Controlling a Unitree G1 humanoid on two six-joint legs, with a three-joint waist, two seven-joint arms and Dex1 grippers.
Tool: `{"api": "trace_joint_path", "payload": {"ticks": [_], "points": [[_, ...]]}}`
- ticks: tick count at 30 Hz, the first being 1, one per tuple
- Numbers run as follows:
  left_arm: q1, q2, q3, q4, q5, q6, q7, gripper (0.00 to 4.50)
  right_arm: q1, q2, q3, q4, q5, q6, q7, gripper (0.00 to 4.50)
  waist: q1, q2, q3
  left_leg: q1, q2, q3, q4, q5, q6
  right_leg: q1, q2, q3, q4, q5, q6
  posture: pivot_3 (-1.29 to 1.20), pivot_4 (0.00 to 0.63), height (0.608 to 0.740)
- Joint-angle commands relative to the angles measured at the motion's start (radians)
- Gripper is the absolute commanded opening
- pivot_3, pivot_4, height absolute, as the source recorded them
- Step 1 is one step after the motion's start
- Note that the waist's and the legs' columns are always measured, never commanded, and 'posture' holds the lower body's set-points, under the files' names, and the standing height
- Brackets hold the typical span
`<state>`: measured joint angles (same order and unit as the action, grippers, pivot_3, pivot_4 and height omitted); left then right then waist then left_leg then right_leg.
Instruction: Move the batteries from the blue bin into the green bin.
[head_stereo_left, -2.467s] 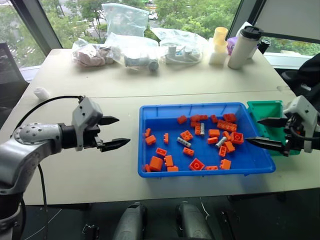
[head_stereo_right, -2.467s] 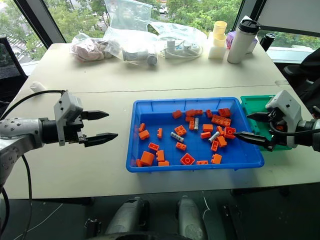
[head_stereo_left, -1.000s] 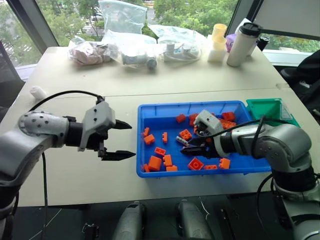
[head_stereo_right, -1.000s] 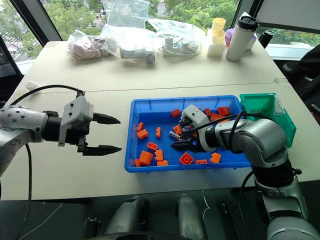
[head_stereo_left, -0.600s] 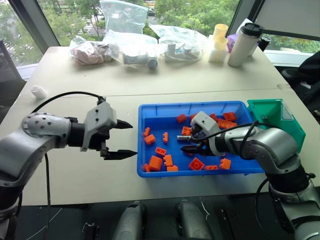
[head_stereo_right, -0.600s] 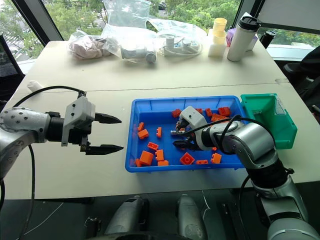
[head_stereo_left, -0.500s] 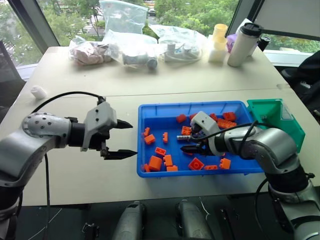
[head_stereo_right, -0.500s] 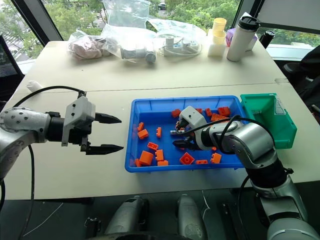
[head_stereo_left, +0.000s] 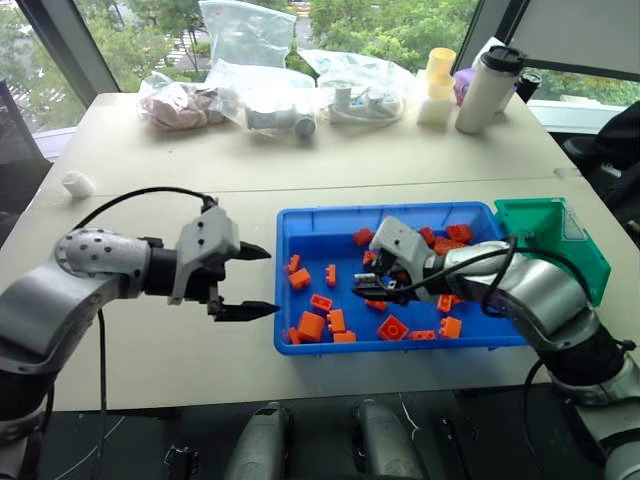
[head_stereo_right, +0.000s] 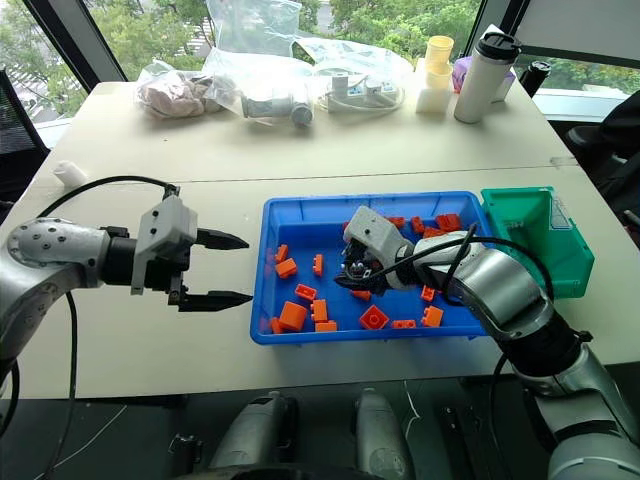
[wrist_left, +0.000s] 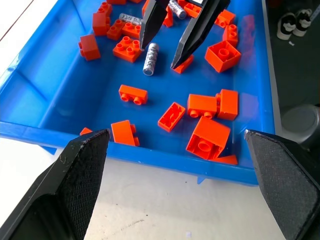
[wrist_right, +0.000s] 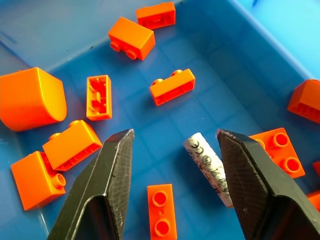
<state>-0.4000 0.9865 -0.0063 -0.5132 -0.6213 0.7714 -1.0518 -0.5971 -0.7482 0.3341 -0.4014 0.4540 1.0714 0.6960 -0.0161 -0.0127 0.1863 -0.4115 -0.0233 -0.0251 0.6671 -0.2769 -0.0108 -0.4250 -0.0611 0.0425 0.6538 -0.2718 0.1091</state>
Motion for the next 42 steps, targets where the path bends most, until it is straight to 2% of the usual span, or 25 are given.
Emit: {"api": "trace_joint_path", "payload": {"ticks": [1, 10, 11, 12, 16, 22, 24, 25, 28, 30, 35, 37, 42], "points": [[-0.017, -0.003, 0.006, -0.016, 0.001, -0.006, 0.008, 4.5, -0.009, -0.006, 0.06, 0.066, -0.092, -0.108, 0.027, 2.71, 0.0, 0.0, 0.0, 0.0, 0.0, 0.0, 0.0, 0.0, 0.0, 0.0, 0.0, 0.0, 0.0, 0.0, 0.0, 0.0, 0.15, 0.74], [-0.022, -0.006, 0.006, -0.019, 0.001, 0.001, 0.018, 4.5, 0.0, 0.014, 0.13, 0.123, -0.177, -0.149, 0.085, 2.71, 0.001, 0.0, 0.0, 0.0, 0.0, 0.0, 0.0, 0.0, 0.0, 0.0, 0.0, 0.0, 0.0, 0.0, 0.0, 0.0, 0.15, 0.74], [-0.023, -0.007, 0.006, -0.019, 0.001, 0.001, 0.019, 4.5, 0.001, 0.02, 0.13, 0.128, -0.181, -0.147, 0.087, 2.17, 0.001, 0.0, 0.0, 0.001, 0.0, 0.0, 0.0, 0.0, 0.0, 0.0, 0.0, 0.0, 0.0, 0.0, 0.0, 0.0, 0.15, 0.74], [-0.024, -0.007, 0.005, -0.019, 0.001, 0.001, 0.02, 4.5, 0.001, 0.022, 0.132, 0.129, -0.186, -0.147, 0.092, 1.9, 0.001, -0.001, 0.0, 0.001, 0.0, 0.0, 0.0, 0.0, 0.0, 0.0, 0.0, 0.0, 0.0, 0.0, 0.0, 0.0, 0.15, 0.74], [-0.027, -0.009, 0.004, -0.02, -0.001, 0.001, 0.022, 4.5, -0.002, 0.032, 0.124, 0.134, -0.203, -0.143, 0.097, 0.03, 0.001, -0.001, 0.0, 0.001, 0.0, 0.0, 0.0, 0.0, 0.0, 0.001, 0.0, 0.0, 0.0, 0.0, 0.0, 0.0, 0.15, 0.74], [-0.028, -0.01, 0.0, -0.018, -0.001, -0.003, 0.021, 4.5, -0.012, 0.048, 0.099, 0.119, -0.211, -0.137, 0.096, 0.05, 0.001, -0.001, -0.001, 0.001, 0.0, 0.0, 0.0, 0.0, 0.0, 0.001, 0.0, 0.0, 0.001, 0.0, 0.0, 0.0, 0.15, 0.74], [-0.036, -0.02, -0.004, -0.012, -0.004, -0.01, 0.018, 4.5, -0.028, 0.046, 0.051, 0.101, -0.189, -0.126, 0.101, 0.05, 0.001, -0.001, -0.001, 0.001, 0.0, 0.0, 0.0, 0.0, 0.0, 0.001, 0.0, 0.0, 0.001, 0.0, 0.0, 0.0, 0.15, 0.74], [-0.049, -0.034, -0.003, -0.003, -0.011, -0.011, 0.019, 4.5, -0.046, 0.045, -0.005, 0.094, -0.161, -0.11, 0.106, 0.05, 0.001, -0.001, -0.001, 0.001, 0.0, 0.0, 0.0, 0.0, 0.0, 0.001, 0.0, 0.0, 0.001, 0.0, 0.0, 0.0, 0.15, 0.74], [-0.157, -0.149, 0.002, 0.066, -0.055, -0.011, 0.051, 4.5, -0.169, 0.014, -0.344, 0.182, -0.051, 0.034, 0.061, 0.05, 0.009, 0.0, 0.0, 0.001, -0.001, 0.0, 0.001, 0.0, -0.001, 0.001, -0.001, 0.0, 0.002, 0.0, 0.0, 0.0, 0.15, 0.74], [-0.205, -0.207, 0.005, 0.106, -0.065, -0.012, 0.066, 4.5, -0.204, -0.034, -0.467, 0.231, -0.038, 0.071, 0.033, 0.05, 0.022, 0.0, 0.0, 0.0, -0.002, 0.0, 0.002, 0.001, -0.001, 0.001, -0.002, 0.0, 0.002, 0.001, 0.001, 0.0, 0.15, 0.74], [-0.255, -0.268, -0.048, 0.161, -0.023, -0.046, 0.046, 4.5, -0.122, -0.188, -0.614, 0.268, -0.076, 0.056, -0.003, 0.05, 0.027, -0.003, -0.002, 0.001, -0.002, -0.002, -0.002, 0.0, 0.0, 0.002, -0.001, -0.003, -0.002, 0.001, 0.001, 0.0, 0.15, 0.74], [-0.284, -0.303, -0.074, 0.203, -0.002, -0.072, 0.037, 4.5, -0.016, -0.248, -0.655, 0.29, -0.13, -0.01, -0.02, 0.05, 0.019, -0.003, -0.002, 0.0, -0.001, 0.001, -0.002, 0.0, 0.0, 0.001, -0.001, -0.001, -0.003, 0.001, 0.001, 0.0, 0.15, 0.74], [-0.315, -0.337, -0.132, 0.271, 0.061, -0.134, 0.0, 4.5, 0.142, -0.274, -0.698, 0.373, -0.211, -0.144, -0.092, 0.05, 0.011, -0.003, -0.002, 0.003, -0.002, 0.006, 0.0, 0.0, 0.0, 0.001, -0.001, 0.003, 0.002, 0.001, 0.002, 0.0, 0.15, 0.74]]}}
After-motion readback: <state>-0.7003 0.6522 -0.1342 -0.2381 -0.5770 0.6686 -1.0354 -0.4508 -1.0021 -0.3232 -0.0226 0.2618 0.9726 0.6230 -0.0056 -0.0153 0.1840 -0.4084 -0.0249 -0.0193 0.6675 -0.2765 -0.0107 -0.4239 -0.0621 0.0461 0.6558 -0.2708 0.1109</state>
